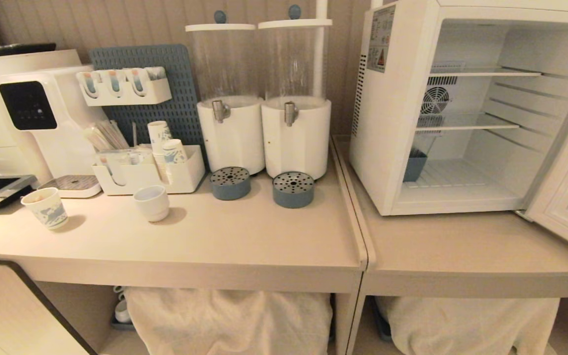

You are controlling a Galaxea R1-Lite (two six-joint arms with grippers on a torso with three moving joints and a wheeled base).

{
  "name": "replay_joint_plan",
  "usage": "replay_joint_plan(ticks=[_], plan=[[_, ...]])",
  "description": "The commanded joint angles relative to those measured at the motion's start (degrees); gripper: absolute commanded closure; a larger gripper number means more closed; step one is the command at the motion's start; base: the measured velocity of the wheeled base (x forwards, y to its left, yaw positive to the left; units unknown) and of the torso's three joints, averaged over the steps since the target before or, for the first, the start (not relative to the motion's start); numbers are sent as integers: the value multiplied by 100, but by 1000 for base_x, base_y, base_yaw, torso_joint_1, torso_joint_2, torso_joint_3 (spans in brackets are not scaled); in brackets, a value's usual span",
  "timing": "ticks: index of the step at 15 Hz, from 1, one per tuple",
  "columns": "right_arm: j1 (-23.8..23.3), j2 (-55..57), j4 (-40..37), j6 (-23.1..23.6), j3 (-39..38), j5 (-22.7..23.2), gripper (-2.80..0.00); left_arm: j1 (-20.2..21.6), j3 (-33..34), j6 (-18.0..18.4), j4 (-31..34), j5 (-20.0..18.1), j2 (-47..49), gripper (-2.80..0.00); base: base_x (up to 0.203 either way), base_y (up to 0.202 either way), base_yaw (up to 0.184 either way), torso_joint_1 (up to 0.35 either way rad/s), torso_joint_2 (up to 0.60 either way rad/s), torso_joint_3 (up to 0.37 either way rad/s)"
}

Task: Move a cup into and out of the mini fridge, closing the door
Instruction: Place the paper cup on the table

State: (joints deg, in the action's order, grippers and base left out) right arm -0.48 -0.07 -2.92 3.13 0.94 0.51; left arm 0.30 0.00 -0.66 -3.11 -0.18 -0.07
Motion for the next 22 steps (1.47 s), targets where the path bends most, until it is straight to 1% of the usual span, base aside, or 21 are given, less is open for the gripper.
replay_joint_plan(ticks=[1, 22], plan=[[4, -1, -7, 3, 3, 2, 0, 5, 105, -4, -6, 1, 7, 0, 0, 192, 1, 2, 2, 2], [4, -1, 2, -6, -6, -7, 0, 5, 105, -13, -6, 1, 7, 0, 0, 193, 0, 4, 2, 3]])
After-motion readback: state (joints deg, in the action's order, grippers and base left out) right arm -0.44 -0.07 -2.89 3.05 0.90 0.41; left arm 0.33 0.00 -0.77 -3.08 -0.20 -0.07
